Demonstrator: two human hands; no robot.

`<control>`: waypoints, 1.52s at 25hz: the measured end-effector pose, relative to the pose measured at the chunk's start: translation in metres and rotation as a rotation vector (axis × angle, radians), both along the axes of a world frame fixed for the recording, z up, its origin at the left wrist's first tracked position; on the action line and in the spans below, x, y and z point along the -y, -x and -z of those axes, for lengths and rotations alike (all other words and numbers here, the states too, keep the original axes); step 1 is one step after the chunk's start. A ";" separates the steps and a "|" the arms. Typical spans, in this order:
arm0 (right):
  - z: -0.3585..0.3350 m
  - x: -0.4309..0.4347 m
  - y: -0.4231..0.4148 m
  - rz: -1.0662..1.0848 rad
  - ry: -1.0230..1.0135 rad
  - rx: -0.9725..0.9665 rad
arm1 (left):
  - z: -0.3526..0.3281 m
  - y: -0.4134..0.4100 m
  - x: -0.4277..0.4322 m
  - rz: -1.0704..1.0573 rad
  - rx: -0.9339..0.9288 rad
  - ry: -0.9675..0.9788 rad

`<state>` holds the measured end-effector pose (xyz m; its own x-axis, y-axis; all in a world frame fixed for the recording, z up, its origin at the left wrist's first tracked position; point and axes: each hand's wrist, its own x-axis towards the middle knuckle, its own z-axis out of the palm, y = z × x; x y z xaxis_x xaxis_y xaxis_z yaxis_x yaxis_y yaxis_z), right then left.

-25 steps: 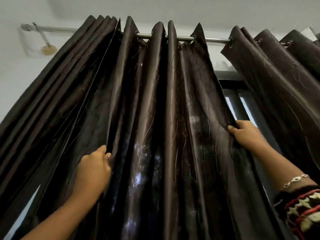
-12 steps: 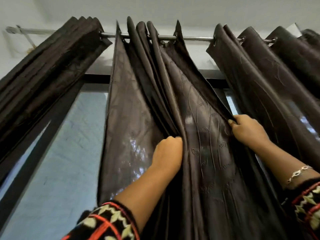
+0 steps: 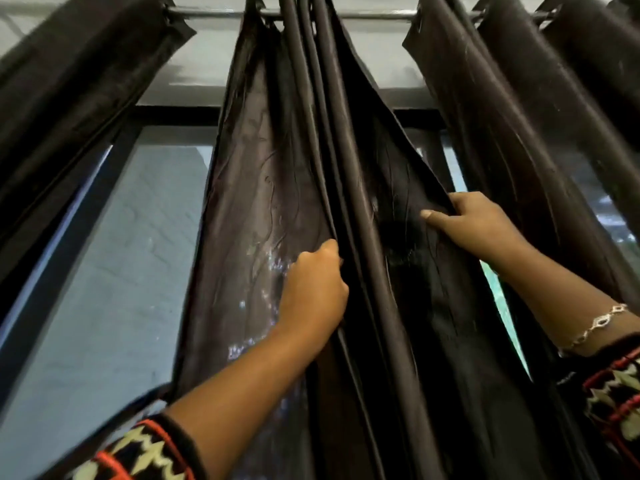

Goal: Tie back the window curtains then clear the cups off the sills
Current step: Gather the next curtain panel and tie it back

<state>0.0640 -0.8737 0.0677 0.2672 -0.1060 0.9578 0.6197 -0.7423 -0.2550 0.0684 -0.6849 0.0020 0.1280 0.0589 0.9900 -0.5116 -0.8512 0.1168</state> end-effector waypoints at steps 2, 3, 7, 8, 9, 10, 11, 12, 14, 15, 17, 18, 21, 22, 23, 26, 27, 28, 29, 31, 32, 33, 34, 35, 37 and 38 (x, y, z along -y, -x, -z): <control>0.011 -0.012 -0.002 -0.086 -0.006 -0.068 | 0.007 -0.001 -0.025 -0.041 0.013 0.056; 0.021 -0.021 -0.002 -0.099 -0.011 -0.124 | 0.011 0.001 -0.041 -0.077 0.017 0.080; 0.057 -0.043 0.003 -0.153 -0.053 -0.318 | 0.013 0.011 -0.086 -0.175 0.044 0.088; 0.066 -0.049 0.006 -0.154 -0.065 -0.359 | 0.013 0.015 -0.094 -0.181 0.038 0.089; 0.074 -0.054 0.008 -0.143 -0.073 -0.384 | 0.013 0.019 -0.101 -0.183 0.026 0.097; 0.082 -0.059 0.009 -0.119 -0.068 -0.394 | 0.014 0.023 -0.108 -0.178 0.016 0.107; 0.090 -0.064 0.010 -0.087 -0.048 -0.388 | 0.015 0.027 -0.113 -0.174 0.015 0.121; 0.098 -0.069 0.012 -0.037 -0.027 -0.386 | 0.016 0.031 -0.118 -0.177 0.009 0.134; 0.112 -0.078 0.017 0.060 0.019 -0.391 | 0.016 0.037 -0.123 -0.185 -0.012 0.137; 0.121 -0.083 0.018 0.088 0.032 -0.413 | 0.018 0.038 -0.125 -0.180 -0.024 0.134; 0.136 -0.090 0.020 0.132 0.034 -0.453 | 0.026 0.045 -0.125 -0.150 -0.065 0.133; 0.141 -0.093 0.020 0.152 0.032 -0.456 | 0.032 0.046 -0.124 -0.114 -0.083 0.145; 0.148 -0.097 0.023 0.206 0.045 -0.445 | 0.059 0.046 -0.111 0.060 -0.090 0.207; 0.148 -0.100 0.026 0.218 0.052 -0.443 | 0.068 0.049 -0.105 0.105 -0.111 0.216; 0.149 -0.103 0.028 0.220 0.057 -0.443 | 0.078 0.051 -0.098 0.133 -0.162 0.225; 0.154 -0.113 0.032 0.238 0.068 -0.438 | 0.113 0.061 -0.074 0.147 -0.102 0.147; 0.154 -0.115 0.033 0.232 0.074 -0.427 | 0.125 0.065 -0.067 0.156 -0.009 0.100; 0.155 -0.118 0.033 0.217 0.076 -0.420 | 0.135 0.065 -0.060 0.171 0.029 0.060; 0.156 -0.121 0.034 0.200 0.077 -0.411 | 0.143 0.065 -0.055 0.210 0.000 0.047; 0.158 -0.127 0.036 0.176 0.088 -0.398 | 0.152 0.062 -0.048 0.343 -0.180 0.109; 0.158 -0.129 0.037 0.167 0.095 -0.398 | 0.155 0.061 -0.045 0.388 -0.245 0.161; 0.159 -0.130 0.036 0.153 0.095 -0.398 | 0.158 0.059 -0.043 0.385 -0.263 0.209; 0.160 -0.131 0.034 0.140 0.087 -0.402 | 0.160 0.057 -0.043 0.353 -0.262 0.238; 0.162 -0.132 0.033 0.131 0.081 -0.403 | 0.162 0.055 -0.043 0.311 -0.267 0.248; 0.164 -0.133 0.029 0.109 0.082 -0.402 | 0.163 0.053 -0.042 0.232 -0.281 0.205; 0.164 -0.133 0.027 0.083 0.077 -0.395 | 0.165 0.056 -0.040 0.185 -0.286 0.144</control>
